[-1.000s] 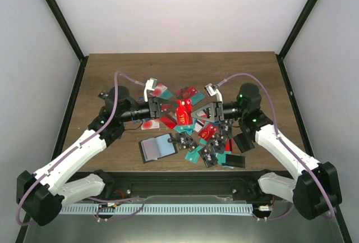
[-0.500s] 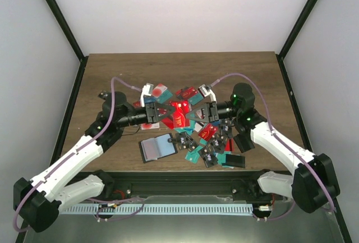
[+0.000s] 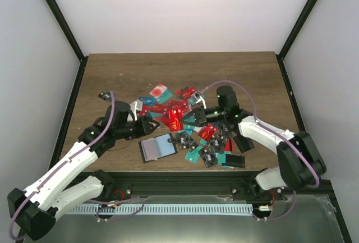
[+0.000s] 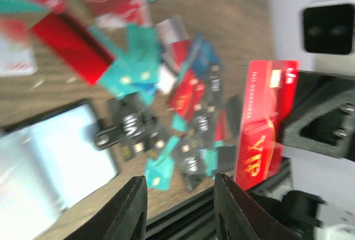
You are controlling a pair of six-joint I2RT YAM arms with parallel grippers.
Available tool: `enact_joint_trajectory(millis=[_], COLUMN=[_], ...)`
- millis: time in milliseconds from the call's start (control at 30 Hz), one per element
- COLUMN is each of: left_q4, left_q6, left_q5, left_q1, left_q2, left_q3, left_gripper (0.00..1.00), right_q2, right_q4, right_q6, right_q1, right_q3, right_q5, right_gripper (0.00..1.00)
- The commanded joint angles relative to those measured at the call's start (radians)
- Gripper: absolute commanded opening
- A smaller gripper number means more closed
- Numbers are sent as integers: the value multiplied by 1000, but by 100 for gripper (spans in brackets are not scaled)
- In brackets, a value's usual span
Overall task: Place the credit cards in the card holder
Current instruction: Insert the credit card into the card holder.
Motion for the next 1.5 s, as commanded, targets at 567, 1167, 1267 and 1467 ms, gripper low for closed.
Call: enact_joint_trajectory(millis=[567, 1167, 1267, 1467], left_q4=[-107, -83, -89, -95], left_q6=[36, 36, 32, 26], left_q5=[-139, -188, -197, -197], left_q1=[4, 5, 5, 5], left_q2=[214, 345, 335, 321], left_q3=[-204, -279, -280, -281], left_gripper=[15, 13, 13, 12], right_q2=[376, 517, 534, 532], right_q4=[-206, -263, -272, -277], right_q6=[-206, -242, -251, -256], right_q1=[205, 247, 258, 272], right_q3=[157, 221, 236, 244], right_q5=[248, 291, 286, 301], right_gripper=[1, 1, 1, 1])
